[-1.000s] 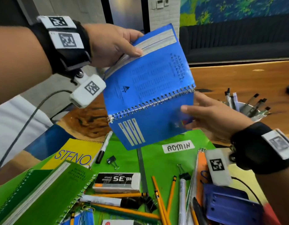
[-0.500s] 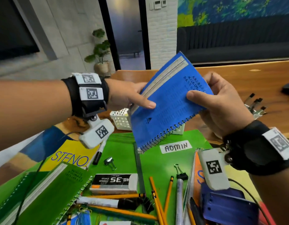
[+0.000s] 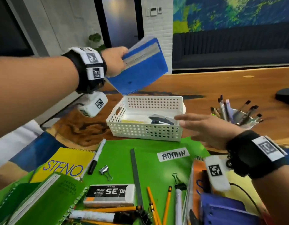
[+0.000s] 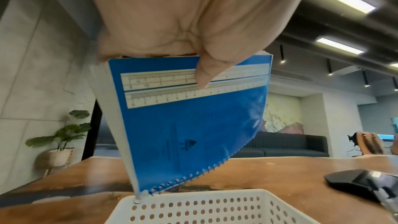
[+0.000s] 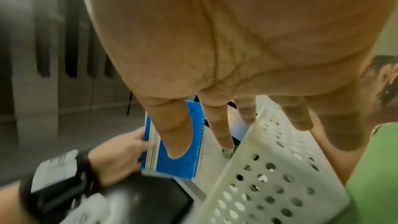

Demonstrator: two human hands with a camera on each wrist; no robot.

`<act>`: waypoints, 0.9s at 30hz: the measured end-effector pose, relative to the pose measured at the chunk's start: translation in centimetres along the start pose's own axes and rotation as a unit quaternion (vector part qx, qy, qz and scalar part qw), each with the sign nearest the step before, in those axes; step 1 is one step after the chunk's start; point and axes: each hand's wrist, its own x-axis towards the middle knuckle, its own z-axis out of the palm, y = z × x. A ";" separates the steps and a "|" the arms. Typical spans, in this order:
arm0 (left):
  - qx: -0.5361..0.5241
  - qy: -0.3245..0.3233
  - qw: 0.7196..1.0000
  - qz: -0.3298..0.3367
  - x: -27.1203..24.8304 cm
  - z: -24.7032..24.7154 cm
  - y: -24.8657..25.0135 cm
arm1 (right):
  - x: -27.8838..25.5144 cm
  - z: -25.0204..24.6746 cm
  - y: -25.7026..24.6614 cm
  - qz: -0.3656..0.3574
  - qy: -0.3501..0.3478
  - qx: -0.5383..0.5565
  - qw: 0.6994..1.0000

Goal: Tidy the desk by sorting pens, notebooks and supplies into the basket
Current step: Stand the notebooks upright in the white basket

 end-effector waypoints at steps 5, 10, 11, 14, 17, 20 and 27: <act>0.084 -0.054 0.995 0.018 3.4 5.6 1.8 | 2.2 0.7 -2.4 0.004 0.019 -0.411 0.911; 0.113 -0.139 0.981 0.075 4.9 9.9 3.3 | 4.3 1.2 -1.8 -0.018 0.037 -0.504 0.862; 0.110 -0.145 0.982 0.059 5.0 10.4 3.3 | 4.5 1.2 -1.8 -0.030 0.051 -0.508 0.860; 0.101 -0.140 0.984 0.040 4.7 10.3 3.3 | 4.9 0.5 -2.0 -0.054 0.081 -0.493 0.865; 0.081 -0.133 0.987 0.047 3.3 9.4 3.0 | 3.6 -0.2 -2.3 -0.062 0.080 -0.479 0.872; 0.073 -0.152 0.984 0.051 2.4 9.2 2.5 | 1.3 0.2 -1.4 -0.033 0.045 -0.487 0.872; 0.035 -0.189 0.979 0.062 0.9 11.6 2.9 | -1.1 0.2 -0.6 -0.033 0.034 -0.417 0.908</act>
